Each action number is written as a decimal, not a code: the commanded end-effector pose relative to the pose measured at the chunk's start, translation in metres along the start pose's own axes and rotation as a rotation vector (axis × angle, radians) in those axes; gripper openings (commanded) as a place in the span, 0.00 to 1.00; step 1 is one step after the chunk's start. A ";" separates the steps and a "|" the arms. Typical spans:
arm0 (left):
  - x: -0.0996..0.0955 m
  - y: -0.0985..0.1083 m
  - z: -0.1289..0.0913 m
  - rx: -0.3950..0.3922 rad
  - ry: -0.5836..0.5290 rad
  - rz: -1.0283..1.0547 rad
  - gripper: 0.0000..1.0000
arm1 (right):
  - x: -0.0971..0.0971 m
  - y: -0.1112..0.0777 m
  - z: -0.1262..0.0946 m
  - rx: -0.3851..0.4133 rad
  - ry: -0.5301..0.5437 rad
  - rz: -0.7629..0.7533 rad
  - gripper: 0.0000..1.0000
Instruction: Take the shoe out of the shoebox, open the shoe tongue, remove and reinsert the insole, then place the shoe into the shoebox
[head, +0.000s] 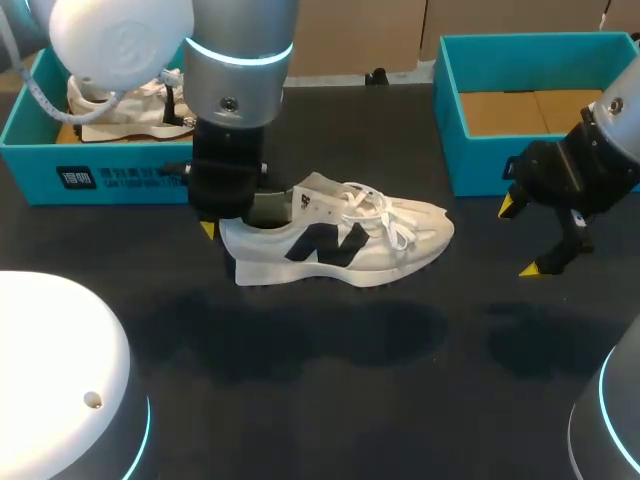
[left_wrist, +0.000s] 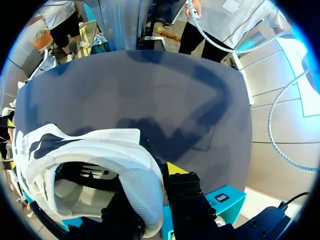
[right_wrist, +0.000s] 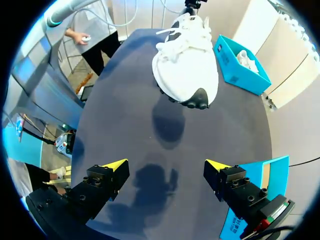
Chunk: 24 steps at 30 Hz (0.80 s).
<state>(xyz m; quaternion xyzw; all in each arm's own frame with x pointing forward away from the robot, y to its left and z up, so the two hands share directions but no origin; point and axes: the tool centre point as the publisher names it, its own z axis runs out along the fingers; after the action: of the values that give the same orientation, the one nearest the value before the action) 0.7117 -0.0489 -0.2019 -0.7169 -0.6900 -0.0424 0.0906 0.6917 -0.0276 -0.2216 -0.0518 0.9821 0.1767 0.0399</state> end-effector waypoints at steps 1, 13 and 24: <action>0.000 0.000 -0.001 0.000 0.000 0.000 0.00 | -0.001 0.000 0.001 0.002 0.001 0.000 1.00; 0.000 0.000 -0.001 0.000 0.000 0.000 0.00 | -0.001 0.000 0.001 0.002 0.001 0.000 1.00; 0.005 0.004 0.031 -0.001 -0.083 -0.066 0.00 | -0.001 0.000 0.001 0.002 0.001 0.000 1.00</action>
<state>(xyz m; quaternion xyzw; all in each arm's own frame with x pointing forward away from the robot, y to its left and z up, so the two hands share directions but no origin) 0.7160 -0.0477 -0.2165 -0.6948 -0.7141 -0.0262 0.0814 0.6917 -0.0276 -0.2216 -0.0518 0.9821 0.1767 0.0399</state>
